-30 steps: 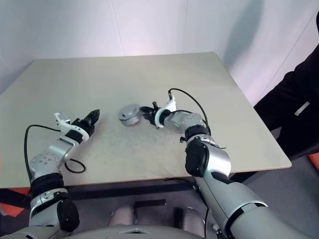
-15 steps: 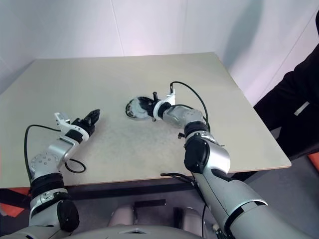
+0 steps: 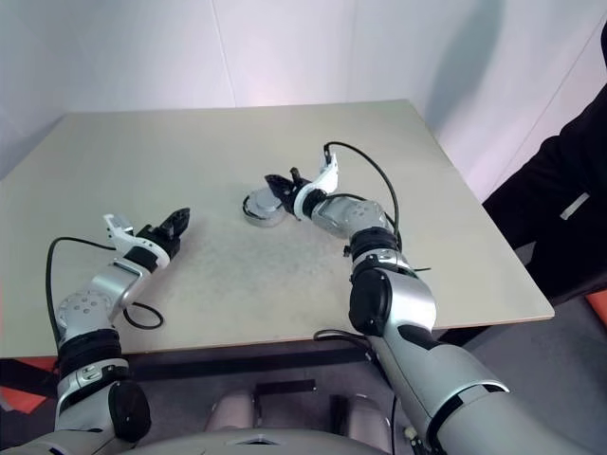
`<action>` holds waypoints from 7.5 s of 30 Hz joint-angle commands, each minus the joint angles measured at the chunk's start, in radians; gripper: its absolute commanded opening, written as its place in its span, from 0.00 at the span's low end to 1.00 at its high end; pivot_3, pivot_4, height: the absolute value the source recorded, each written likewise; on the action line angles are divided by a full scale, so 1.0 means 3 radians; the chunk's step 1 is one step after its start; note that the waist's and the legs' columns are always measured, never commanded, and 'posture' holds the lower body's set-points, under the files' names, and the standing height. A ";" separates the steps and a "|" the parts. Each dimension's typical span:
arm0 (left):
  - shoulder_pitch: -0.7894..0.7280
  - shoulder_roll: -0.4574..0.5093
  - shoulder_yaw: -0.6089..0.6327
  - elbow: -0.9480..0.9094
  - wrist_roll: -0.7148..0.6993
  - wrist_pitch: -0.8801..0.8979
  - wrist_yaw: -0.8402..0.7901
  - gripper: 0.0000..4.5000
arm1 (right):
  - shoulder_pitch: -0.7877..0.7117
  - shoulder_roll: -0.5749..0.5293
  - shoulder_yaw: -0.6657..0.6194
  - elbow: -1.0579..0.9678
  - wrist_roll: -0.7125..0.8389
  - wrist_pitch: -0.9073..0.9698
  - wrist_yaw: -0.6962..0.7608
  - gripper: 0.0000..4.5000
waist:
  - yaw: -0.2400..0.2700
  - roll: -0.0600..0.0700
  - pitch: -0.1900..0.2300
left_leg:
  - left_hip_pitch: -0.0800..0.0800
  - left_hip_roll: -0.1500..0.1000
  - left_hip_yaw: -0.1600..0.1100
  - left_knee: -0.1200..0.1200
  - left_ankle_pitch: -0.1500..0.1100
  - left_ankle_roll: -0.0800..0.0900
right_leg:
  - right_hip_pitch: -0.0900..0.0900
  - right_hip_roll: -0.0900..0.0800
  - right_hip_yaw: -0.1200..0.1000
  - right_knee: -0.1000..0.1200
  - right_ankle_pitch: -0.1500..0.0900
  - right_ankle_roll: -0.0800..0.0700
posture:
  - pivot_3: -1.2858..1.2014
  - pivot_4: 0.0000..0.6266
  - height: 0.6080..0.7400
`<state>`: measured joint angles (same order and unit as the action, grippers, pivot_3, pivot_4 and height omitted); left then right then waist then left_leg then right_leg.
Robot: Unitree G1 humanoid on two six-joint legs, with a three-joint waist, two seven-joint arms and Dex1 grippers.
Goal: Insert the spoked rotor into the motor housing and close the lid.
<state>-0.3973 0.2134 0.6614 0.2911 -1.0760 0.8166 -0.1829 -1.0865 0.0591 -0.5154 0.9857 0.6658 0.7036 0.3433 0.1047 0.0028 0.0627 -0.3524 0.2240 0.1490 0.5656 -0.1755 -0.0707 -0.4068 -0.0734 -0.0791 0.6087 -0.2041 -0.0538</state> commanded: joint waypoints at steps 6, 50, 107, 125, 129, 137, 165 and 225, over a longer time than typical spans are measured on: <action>-0.0024 0.0022 -0.0054 -0.0149 -0.0020 -0.0055 -0.0034 0.18 | 0.0352 -0.0142 0.1482 -0.0349 -0.1475 -0.1472 0.0421 0.25 | -0.0015 -0.0002 -0.0001 | 0.0001 0.0000 0.0000 0.0000 0.0000 0.0000 | 0.0001 0.0000 0.0000 0.0000 0.0000 0.0000 | 0.52 0.00 1.00; -0.0065 0.0019 -0.0416 -0.0114 0.0193 -0.0242 -0.0227 0.18 | -0.0216 -0.0004 0.1512 0.0784 -0.2063 -0.2520 0.0271 0.83 | -0.0059 -0.0002 0.0001 | 0.0010 0.0001 0.0000 0.0028 -0.0011 0.0019 | 0.0002 -0.0001 0.0008 0.0035 0.0000 -0.0005 | 0.52 0.00 1.00; -0.1712 -0.0319 -0.0748 0.1192 0.1910 0.0473 0.1044 0.02 | 0.0008 -0.0659 0.1282 -0.0265 -0.1791 -0.2052 0.0212 0.84 | 0.0005 -0.0003 0.0009 | -0.0003 -0.0004 -0.0001 0.0037 -0.0016 0.0028 | 0.0001 -0.0007 0.0005 0.0028 0.0002 -0.0007 | 0.52 0.00 1.00; -0.1194 0.0151 -0.1289 0.0109 0.1624 0.1668 0.0024 0.02 | -0.0002 -0.0663 0.1259 -0.0182 -0.1784 -0.2079 0.0114 0.84 | 0.0000 -0.0002 0.0010 | -0.0024 -0.0003 -0.0001 0.0037 -0.0018 0.0031 | -0.0007 -0.0007 0.0001 0.0014 0.0002 -0.0006 | 0.52 0.00 1.00; -0.0996 0.0322 -0.1420 -0.0219 0.1588 0.1916 -0.0162 0.02 | -0.0011 -0.0659 0.1253 -0.0156 -0.1782 -0.2094 0.0100 0.84 | -0.0025 0.0000 0.0011 | -0.0027 -0.0003 -0.0001 0.0037 -0.0019 0.0029 | -0.0009 -0.0007 0.0001 0.0011 0.0002 -0.0006 | 0.52 0.00 1.00; -0.0704 0.0249 -0.1444 -0.0624 0.1550 0.2234 -0.0254 0.02 | -0.0017 -0.0645 0.1258 -0.0109 -0.1797 -0.2113 0.0094 0.84 | -0.0023 0.0002 0.0012 | -0.0026 -0.0003 -0.0002 0.0040 -0.0020 0.0030 | -0.0008 -0.0007 0.0001 0.0014 0.0002 -0.0006 | 0.52 0.00 1.00; -0.0509 0.0145 -0.1187 -0.0700 0.1775 0.1877 -0.0210 0.52 | -0.0023 -0.0639 0.1282 -0.0091 -0.1811 -0.2106 0.0120 0.84 | -0.0030 0.0003 0.0013 | -0.0024 -0.0003 -0.0002 0.0040 -0.0020 0.0031 | -0.0007 -0.0006 0.0001 0.0015 0.0002 -0.0006 | 0.52 0.00 1.00; -0.0109 0.0423 -0.1646 -0.1266 0.1637 -0.0171 -0.1556 0.66 | 0.1419 -0.1237 0.1853 -0.2317 -0.1485 -0.1677 0.1676 0.84 | -0.0034 0.0004 0.0014 | -0.0026 -0.0001 -0.0003 0.0040 -0.0025 0.0043 | 0.0000 -0.0005 0.0000 0.0002 0.0004 -0.0005 | 0.52 0.00 1.00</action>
<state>-0.4193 0.3217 0.1841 -0.0593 -0.6017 0.8541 -0.5908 -0.6823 -0.2649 0.0210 0.4308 0.1907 0.1564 0.7708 0.0944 0.0039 0.0670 -0.3602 0.2234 0.1483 0.5777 -0.1832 -0.0576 -0.4067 -0.0749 -0.0791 0.6089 -0.2023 -0.0545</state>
